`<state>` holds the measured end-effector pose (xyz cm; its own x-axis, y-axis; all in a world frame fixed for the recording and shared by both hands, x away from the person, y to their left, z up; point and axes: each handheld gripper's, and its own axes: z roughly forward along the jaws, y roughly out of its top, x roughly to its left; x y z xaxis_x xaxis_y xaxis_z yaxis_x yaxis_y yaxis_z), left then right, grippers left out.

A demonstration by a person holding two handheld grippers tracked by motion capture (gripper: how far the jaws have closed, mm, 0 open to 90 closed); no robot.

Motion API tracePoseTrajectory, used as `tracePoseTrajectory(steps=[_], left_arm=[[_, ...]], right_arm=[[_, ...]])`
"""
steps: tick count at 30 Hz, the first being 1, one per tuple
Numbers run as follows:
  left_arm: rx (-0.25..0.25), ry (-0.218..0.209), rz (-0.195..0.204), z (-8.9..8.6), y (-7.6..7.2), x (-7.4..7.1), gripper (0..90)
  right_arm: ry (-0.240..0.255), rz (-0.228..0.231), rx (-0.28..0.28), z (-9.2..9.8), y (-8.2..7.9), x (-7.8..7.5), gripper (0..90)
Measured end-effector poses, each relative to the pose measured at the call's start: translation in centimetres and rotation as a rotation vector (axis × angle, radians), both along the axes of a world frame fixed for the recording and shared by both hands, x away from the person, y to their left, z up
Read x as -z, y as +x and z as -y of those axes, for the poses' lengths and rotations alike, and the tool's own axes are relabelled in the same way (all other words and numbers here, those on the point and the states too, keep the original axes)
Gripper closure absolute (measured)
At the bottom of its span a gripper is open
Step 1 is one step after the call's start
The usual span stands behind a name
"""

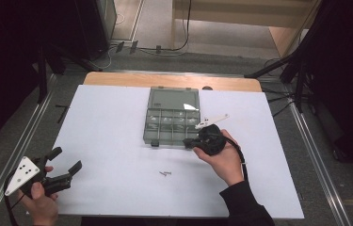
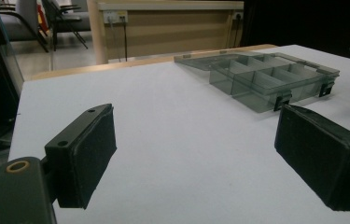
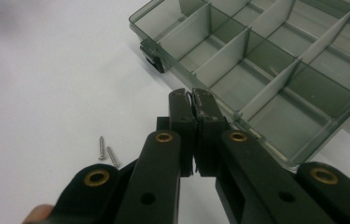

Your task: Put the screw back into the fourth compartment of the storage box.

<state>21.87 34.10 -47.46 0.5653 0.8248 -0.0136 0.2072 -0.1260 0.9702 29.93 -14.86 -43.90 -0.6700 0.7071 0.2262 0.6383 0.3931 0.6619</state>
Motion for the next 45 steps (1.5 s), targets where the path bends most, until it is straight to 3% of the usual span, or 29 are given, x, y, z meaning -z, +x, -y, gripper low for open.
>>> tracePoseTrajectory(steps=[14,20,29,36,45], left_arm=[[-0.001,-0.002,0.002,0.0,0.0,0.0,12.7],[0.000,0.002,0.001,0.0,0.0,0.0,12.7],[0.000,0.006,-0.004,0.1,0.0,0.0,12.7],[0.000,-0.006,0.005,0.0,0.0,0.0,12.7],[-0.001,-0.009,0.004,-0.1,0.0,0.0,12.7]], right_arm=[[-0.007,0.002,0.038,0.8,1.2,-0.3,89.8],[-0.010,0.029,0.059,1.0,2.2,-0.9,89.8],[-0.036,0.029,0.118,1.7,4.4,-0.5,89.8],[-0.035,0.004,0.212,2.1,6.6,0.3,89.8],[-0.066,-0.024,0.239,1.4,9.1,1.3,89.7]])
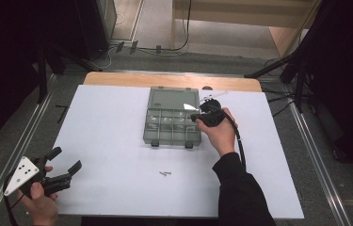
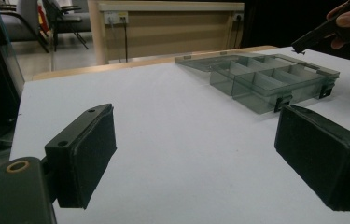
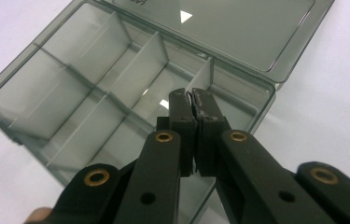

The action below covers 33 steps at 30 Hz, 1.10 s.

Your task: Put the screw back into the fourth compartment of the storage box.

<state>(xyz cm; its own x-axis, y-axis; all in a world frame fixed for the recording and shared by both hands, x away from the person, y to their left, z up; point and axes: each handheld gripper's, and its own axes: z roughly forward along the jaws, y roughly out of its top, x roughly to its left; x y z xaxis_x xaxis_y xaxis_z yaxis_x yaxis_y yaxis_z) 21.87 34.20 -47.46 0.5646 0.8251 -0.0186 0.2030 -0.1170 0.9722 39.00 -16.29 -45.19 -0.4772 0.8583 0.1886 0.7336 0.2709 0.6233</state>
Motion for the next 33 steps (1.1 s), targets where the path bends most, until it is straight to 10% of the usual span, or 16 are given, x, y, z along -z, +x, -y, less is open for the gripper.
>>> tracePoseTrajectory(steps=[9,15,33], left_arm=[[-0.003,-0.001,0.000,0.0,0.0,0.0,12.7],[0.001,0.007,-0.006,0.0,0.0,0.0,12.7],[0.004,0.009,-0.008,0.1,0.0,0.0,12.7]], right_arm=[[-0.014,-0.044,0.020,0.2,1.2,1.4,89.2],[0.036,-0.028,0.014,0.4,0.9,1.1,73.9],[0.069,0.075,-0.097,-0.6,-3.4,-1.5,54.8]])
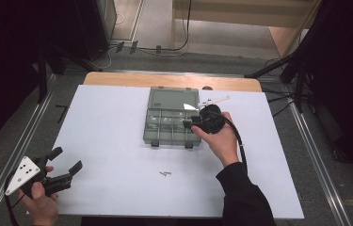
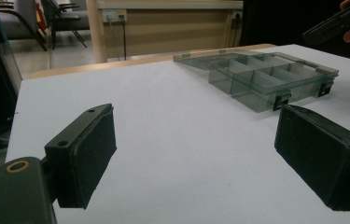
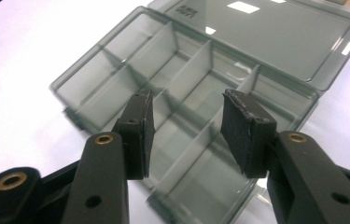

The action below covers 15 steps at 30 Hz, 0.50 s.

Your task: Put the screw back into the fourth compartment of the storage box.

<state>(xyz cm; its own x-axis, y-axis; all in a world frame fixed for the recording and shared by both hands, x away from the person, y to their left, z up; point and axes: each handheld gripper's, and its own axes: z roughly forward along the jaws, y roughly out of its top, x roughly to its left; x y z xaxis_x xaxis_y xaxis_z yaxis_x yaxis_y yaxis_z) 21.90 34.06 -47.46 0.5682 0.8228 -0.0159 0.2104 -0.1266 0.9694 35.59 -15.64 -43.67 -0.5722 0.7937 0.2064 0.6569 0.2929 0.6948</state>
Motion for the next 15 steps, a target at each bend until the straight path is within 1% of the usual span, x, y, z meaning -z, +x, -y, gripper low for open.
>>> tracePoseTrajectory(steps=[1,2,4,5,6,7,9,11,15], left_arm=[[0.000,-0.002,0.001,0.0,0.0,0.0,12.7],[-0.001,-0.005,-0.003,0.0,0.0,0.0,12.7],[-0.001,-0.005,-0.004,0.0,0.1,0.1,12.7],[0.000,-0.002,-0.003,0.0,0.1,0.1,12.7],[0.002,-0.004,-0.001,0.1,0.1,0.1,12.7],[0.002,-0.001,-0.002,0.1,0.0,0.0,12.7],[0.002,0.003,-0.003,0.1,0.0,0.0,12.7],[0.002,-0.001,-0.002,0.1,0.0,0.0,12.7],[0.003,-0.003,0.000,0.1,0.0,0.0,12.7]], right_arm=[[0.011,0.005,-0.007,-0.1,-0.7,-0.2,54.5],[0.011,0.005,-0.007,-0.1,-0.7,-0.2,54.5],[0.008,0.018,-0.028,-0.3,-1.4,-0.4,53.8],[0.011,0.025,-0.040,-0.5,-2.0,-0.6,53.3],[0.011,0.025,-0.040,-0.5,-2.0,-0.6,53.3],[0.009,0.034,-0.050,-0.6,-2.5,-0.7,53.2],[0.003,0.037,-0.061,-0.7,-3.2,-0.7,53.2],[0.001,0.037,-0.065,-0.8,-3.4,-0.6,53.0],[-0.001,0.027,-0.093,-1.3,-4.6,-0.1,52.1]])
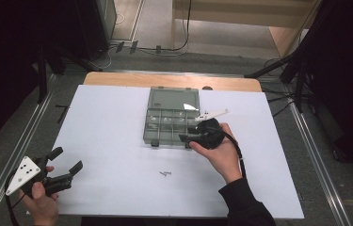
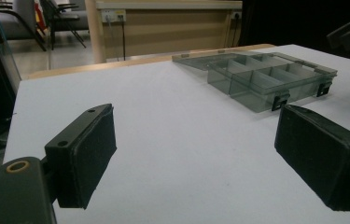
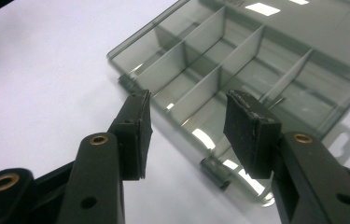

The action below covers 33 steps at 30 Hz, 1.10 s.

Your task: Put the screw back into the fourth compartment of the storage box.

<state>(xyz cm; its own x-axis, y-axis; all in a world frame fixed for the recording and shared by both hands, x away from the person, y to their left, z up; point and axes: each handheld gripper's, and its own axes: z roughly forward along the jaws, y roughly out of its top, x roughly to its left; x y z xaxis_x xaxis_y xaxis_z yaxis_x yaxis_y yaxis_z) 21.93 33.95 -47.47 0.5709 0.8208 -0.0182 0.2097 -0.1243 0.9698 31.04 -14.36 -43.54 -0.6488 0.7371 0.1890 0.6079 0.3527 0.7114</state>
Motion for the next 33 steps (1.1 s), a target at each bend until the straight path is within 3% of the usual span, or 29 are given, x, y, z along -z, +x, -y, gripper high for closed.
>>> tracePoseTrajectory(steps=[6,11,15,18,24,33], left_arm=[[0.003,0.003,-0.003,0.1,0.0,0.0,12.7],[0.002,0.002,-0.003,0.1,0.0,0.0,12.7],[0.002,-0.005,0.000,0.0,0.0,0.0,12.7],[0.001,-0.004,-0.001,0.0,0.0,0.0,12.7],[0.003,-0.009,-0.002,0.0,0.0,0.0,12.7],[0.005,0.002,-0.003,0.0,0.1,0.0,12.7]], right_arm=[[-0.021,-0.011,-0.055,-1.2,-1.8,0.9,53.5],[-0.055,-0.040,-0.131,-3.0,-3.0,2.1,64.7],[-0.082,-0.070,-0.197,-4.3,-3.5,3.1,72.1],[-0.094,-0.089,-0.217,-4.8,-3.7,3.5,75.5],[-0.159,-0.128,-0.289,-6.0,-3.9,4.9,81.5],[-0.194,-0.130,-0.313,-6.2,-4.1,5.8,81.8]])
